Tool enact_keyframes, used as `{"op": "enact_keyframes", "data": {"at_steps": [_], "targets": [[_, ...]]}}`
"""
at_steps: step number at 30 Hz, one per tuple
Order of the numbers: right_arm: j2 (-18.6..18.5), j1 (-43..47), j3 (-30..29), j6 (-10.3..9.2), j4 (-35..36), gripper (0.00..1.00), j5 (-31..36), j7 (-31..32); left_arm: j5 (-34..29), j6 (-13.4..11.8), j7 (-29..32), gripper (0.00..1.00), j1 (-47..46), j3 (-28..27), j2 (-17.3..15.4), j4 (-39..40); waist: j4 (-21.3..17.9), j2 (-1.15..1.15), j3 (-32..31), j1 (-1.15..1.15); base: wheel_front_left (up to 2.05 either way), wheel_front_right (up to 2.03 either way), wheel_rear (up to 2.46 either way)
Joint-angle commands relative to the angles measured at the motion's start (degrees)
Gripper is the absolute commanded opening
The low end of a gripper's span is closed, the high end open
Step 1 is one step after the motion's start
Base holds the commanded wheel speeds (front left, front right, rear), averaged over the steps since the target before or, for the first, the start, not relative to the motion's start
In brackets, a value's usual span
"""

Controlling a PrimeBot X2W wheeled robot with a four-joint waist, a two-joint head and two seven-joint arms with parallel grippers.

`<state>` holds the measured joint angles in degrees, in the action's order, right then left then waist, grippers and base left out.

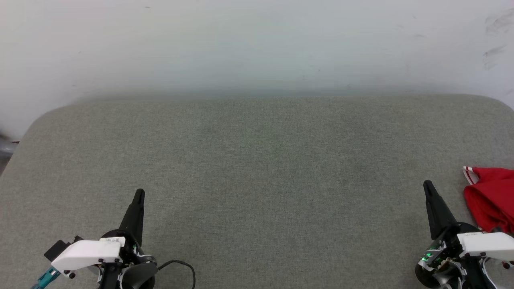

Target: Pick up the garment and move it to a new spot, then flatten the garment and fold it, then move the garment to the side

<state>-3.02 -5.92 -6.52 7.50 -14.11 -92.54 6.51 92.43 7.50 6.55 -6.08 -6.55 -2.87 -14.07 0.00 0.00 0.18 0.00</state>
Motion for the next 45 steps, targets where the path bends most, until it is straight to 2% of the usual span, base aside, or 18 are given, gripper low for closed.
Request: {"op": "enact_keyframes", "data": {"at_steps": [1,45], "targets": [[0.21,-0.73,-0.07,-0.02,-0.08,0.00,0.33,0.09,-0.02,0.09,0.14,0.00,-0.35,-0.12,0.09,0.02,0.00,0.00,0.00,0.00,0.00,0.00,0.00],[0.21,-0.73,-0.08,-0.02,-0.08,0.00,0.35,0.10,-0.02,0.09,0.14,0.00,-0.35,-0.11,0.09,0.03,0.00,0.00,0.00,0.00,0.00,0.00,0.00]]}}
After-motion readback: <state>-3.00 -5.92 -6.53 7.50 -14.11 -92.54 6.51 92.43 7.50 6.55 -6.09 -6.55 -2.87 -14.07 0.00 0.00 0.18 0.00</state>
